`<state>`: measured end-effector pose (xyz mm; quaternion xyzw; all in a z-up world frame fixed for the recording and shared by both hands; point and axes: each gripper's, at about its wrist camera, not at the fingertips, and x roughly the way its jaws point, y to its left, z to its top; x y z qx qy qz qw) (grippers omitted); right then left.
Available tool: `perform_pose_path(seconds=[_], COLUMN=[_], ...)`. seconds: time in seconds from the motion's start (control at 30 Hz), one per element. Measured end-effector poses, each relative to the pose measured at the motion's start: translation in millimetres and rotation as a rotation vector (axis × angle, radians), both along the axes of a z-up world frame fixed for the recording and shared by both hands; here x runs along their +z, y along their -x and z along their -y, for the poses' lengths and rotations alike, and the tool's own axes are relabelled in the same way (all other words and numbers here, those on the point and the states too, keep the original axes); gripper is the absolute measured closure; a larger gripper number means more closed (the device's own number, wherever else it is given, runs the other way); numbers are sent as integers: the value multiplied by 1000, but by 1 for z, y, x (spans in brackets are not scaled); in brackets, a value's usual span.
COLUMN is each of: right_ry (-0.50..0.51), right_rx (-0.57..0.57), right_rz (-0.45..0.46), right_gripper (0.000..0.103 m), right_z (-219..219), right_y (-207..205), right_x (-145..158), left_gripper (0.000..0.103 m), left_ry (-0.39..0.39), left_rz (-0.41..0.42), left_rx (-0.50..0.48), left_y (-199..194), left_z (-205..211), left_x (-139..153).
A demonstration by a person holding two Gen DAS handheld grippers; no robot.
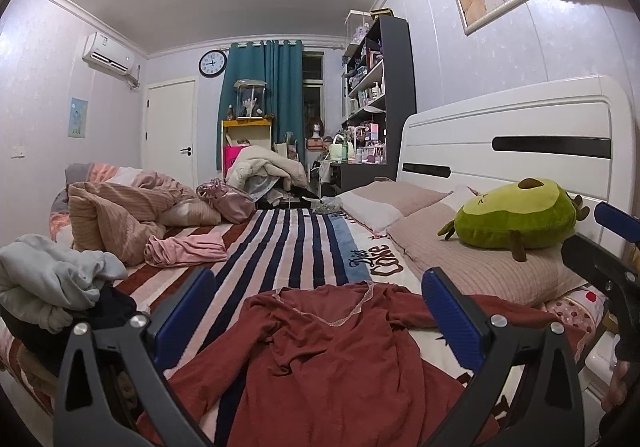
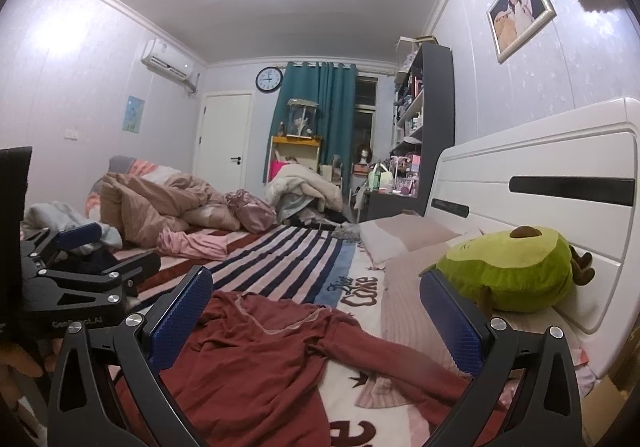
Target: Fold small clothes
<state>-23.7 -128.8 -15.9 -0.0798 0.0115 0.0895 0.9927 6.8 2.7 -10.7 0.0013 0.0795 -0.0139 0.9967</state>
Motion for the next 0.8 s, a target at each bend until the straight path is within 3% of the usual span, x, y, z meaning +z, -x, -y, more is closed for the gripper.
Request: perform_pose_path(seconds=[0.2,0.5,0.6,0.8], right_ry=[-44,-48,-24,-59], right_rx=[-9,51,126,193], right_rz=[2,-72,-132,-257], right_gripper=[0,0,0,0], right_z=[2,1,-2,-4], right_y=[-3,-37,-53,-82], right_x=[-3,-20,-36,-80], left_gripper=[1,1,1,5], left_ry=[-6,-9,9,89], left_rz=[-11,-72,-137,-326], left_rx=[-6,49,72,149], left_y=[-3,-24,-35,-51], left_z=[-1,-14,-38,-111], left_x=[-2,-18,-37,-104])
